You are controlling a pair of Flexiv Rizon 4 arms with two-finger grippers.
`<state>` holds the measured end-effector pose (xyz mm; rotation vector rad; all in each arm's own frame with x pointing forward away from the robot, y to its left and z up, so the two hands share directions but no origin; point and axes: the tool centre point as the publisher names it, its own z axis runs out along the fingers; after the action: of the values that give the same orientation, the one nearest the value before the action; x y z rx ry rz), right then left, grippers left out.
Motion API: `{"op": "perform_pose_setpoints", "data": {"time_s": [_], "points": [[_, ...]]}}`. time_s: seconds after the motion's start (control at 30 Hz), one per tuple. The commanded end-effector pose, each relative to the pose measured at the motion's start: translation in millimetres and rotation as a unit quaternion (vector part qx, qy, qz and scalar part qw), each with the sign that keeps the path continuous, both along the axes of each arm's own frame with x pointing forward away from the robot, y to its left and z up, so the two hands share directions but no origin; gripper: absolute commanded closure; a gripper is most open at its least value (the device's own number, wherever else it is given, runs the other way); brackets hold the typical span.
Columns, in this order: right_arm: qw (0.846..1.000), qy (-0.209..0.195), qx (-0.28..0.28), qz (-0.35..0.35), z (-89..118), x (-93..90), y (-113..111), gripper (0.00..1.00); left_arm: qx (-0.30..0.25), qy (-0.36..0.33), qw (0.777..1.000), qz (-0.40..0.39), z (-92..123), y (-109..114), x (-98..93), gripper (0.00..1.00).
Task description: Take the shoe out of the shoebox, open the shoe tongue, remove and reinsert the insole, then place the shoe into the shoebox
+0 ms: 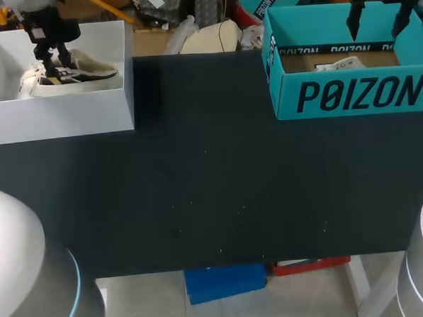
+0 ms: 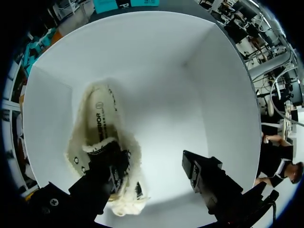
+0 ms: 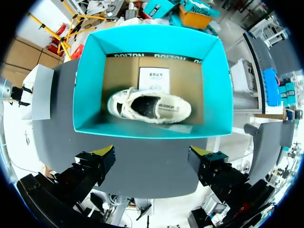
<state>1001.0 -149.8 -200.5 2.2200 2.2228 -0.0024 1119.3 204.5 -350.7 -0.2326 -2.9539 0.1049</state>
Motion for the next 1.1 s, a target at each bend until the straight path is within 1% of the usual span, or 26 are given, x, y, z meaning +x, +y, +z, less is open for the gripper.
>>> {"op": "perform_pose_setpoints", "data": {"time_s": [0.03,0.2,0.33,0.5,0.6,0.73,0.93,1.1], "points": [[1.0,0.0,0.0,0.0,0.2,-0.2,-0.1,0.0,0.003,0.017,1.0,-0.002,-10.9,1.9,9.3,0.42],[1.0,0.0,0.0,0.0,0.2,-0.2,-0.1,0.0,0.01,0.017,1.0,0.001,-20.6,6.1,12.2,0.27],[1.0,0.0,0.0,0.0,0.2,-0.2,-0.1,0.0,0.007,0.005,1.0,0.003,-29.0,7.8,14.9,0.25],[1.0,0.0,0.0,0.0,0.2,-0.2,-0.1,0.0,0.004,-0.004,1.0,-0.001,-37.7,7.4,18.9,0.27],[1.0,0.0,0.0,0.0,0.2,-0.2,-0.1,0.0,0.004,-0.007,1.0,-0.004,-42.6,7.2,20.8,0.3],[1.0,0.0,0.0,0.0,0.2,-0.2,-0.1,0.0,0.004,-0.007,1.0,-0.004,-47.4,8.4,21.9,0.44],[1.0,0.0,0.0,0.0,0.2,-0.2,-0.1,0.0,0.011,-0.012,1.0,-0.003,-55.3,9.8,22.3,0.42],[1.0,0.0,0.0,0.0,0.2,-0.2,-0.1,0.0,0.017,-0.023,1.0,0.002,-60.4,11.3,23.7,0.46]]}}
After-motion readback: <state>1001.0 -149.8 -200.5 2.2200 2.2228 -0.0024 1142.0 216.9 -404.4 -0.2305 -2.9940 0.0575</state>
